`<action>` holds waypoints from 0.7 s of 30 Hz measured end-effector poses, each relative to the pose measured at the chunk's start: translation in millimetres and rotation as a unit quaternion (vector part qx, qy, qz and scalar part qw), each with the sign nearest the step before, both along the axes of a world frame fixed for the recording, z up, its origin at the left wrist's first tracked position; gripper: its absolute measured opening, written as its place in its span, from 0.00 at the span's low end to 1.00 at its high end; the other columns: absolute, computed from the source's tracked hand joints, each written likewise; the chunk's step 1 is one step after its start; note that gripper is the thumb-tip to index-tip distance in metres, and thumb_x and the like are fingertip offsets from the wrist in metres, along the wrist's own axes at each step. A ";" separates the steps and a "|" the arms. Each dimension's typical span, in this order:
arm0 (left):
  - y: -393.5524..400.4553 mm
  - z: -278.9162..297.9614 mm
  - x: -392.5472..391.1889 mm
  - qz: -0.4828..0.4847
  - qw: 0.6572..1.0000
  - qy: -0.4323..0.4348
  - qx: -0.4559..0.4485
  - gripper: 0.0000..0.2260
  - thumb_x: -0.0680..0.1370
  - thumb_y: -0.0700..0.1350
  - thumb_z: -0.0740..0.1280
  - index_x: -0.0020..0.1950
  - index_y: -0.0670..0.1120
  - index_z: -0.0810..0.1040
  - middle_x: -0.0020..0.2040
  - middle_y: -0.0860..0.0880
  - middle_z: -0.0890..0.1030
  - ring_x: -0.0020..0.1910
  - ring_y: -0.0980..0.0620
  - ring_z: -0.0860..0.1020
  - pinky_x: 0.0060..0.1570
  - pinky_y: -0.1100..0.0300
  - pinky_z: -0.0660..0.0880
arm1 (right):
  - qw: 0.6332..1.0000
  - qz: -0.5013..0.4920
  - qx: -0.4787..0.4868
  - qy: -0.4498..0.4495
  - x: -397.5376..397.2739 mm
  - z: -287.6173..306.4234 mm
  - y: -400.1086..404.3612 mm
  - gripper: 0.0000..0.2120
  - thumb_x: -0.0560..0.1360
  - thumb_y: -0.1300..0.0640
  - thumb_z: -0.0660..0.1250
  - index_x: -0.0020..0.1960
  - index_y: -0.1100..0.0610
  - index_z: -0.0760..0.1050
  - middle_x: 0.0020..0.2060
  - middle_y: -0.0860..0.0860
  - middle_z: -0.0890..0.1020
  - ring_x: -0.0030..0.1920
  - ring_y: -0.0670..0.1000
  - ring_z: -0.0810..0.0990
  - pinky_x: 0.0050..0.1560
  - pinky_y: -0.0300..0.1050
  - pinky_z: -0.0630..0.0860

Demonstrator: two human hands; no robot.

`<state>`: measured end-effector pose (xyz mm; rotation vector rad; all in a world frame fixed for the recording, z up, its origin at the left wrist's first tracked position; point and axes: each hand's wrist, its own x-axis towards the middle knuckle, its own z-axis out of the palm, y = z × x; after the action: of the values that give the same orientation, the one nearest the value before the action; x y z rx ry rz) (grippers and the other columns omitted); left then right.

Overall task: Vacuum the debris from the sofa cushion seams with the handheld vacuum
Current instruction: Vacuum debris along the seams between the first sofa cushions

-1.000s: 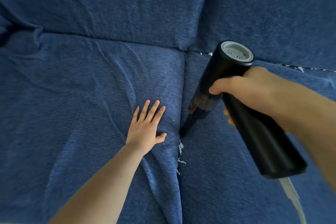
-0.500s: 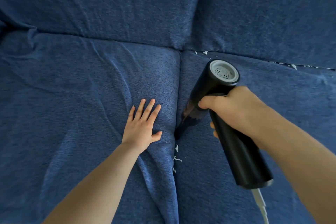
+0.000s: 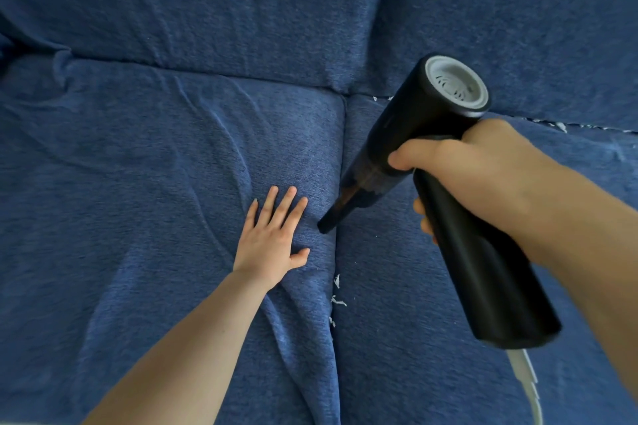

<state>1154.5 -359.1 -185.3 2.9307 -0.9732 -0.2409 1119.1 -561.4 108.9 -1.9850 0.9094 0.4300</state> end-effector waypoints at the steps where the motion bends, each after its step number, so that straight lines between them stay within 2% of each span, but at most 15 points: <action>1: -0.3 0.3 0.1 0.000 1.000 0.002 0.002 0.41 0.71 0.64 0.66 0.79 0.49 0.58 0.80 0.48 0.56 0.78 0.42 0.53 0.74 0.41 0.56 | 1.000 0.001 -0.002 0.000 0.0 -0.4 0.6 0.14 0.68 0.51 0.74 0.40 0.63 0.79 0.25 0.57 0.83 0.26 0.60 0.84 0.36 0.58 0.84; 8: -1.1 1.6 -0.3 0.003 1.000 0.013 0.006 0.40 0.72 0.63 0.66 0.79 0.49 0.56 0.80 0.48 0.53 0.79 0.42 0.50 0.75 0.41 0.52 | 0.999 -0.021 -0.027 0.018 -10.6 -5.0 -5.1 0.14 0.68 0.51 0.74 0.40 0.63 0.79 0.26 0.57 0.83 0.27 0.59 0.84 0.34 0.52 0.83; 12: -0.8 2.5 -1.0 -0.001 1.000 0.020 0.011 0.38 0.75 0.63 0.63 0.80 0.50 0.52 0.80 0.49 0.49 0.79 0.43 0.46 0.76 0.43 0.47 | 0.999 -0.032 -0.026 0.025 -20.3 -9.4 -0.1 0.14 0.67 0.51 0.73 0.39 0.63 0.80 0.26 0.57 0.84 0.28 0.59 0.84 0.38 0.56 0.84; 15: 1.4 2.3 -2.7 -0.005 1.000 0.013 0.007 0.37 0.75 0.62 0.62 0.80 0.50 0.54 0.80 0.48 0.51 0.79 0.43 0.47 0.76 0.43 0.48 | 0.999 -0.026 -0.027 0.036 -28.2 -10.1 5.6 0.13 0.67 0.51 0.74 0.39 0.61 0.80 0.26 0.56 0.84 0.29 0.59 0.85 0.39 0.57 0.84; 19: 3.8 2.3 -3.7 -0.016 1.000 0.011 0.008 0.35 0.76 0.62 0.60 0.80 0.50 0.54 0.80 0.48 0.51 0.79 0.43 0.47 0.76 0.43 0.48 | 0.997 -0.047 -0.013 0.053 -37.1 -9.7 10.8 0.13 0.67 0.51 0.75 0.39 0.61 0.80 0.26 0.57 0.83 0.29 0.60 0.85 0.35 0.54 0.84; 21: 5.1 2.5 -5.3 -0.019 1.000 0.010 0.005 0.34 0.77 0.62 0.58 0.80 0.50 0.55 0.80 0.48 0.51 0.79 0.42 0.48 0.76 0.42 0.48 | 0.997 -0.045 -0.022 0.060 -41.8 -14.1 16.5 0.14 0.65 0.49 0.75 0.40 0.61 0.80 0.27 0.58 0.84 0.30 0.60 0.85 0.38 0.56 0.84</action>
<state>1149.3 -354.0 -182.8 2.9154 -1.0297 -0.2766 1077.3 -544.8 94.8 -1.9654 1.0870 0.4865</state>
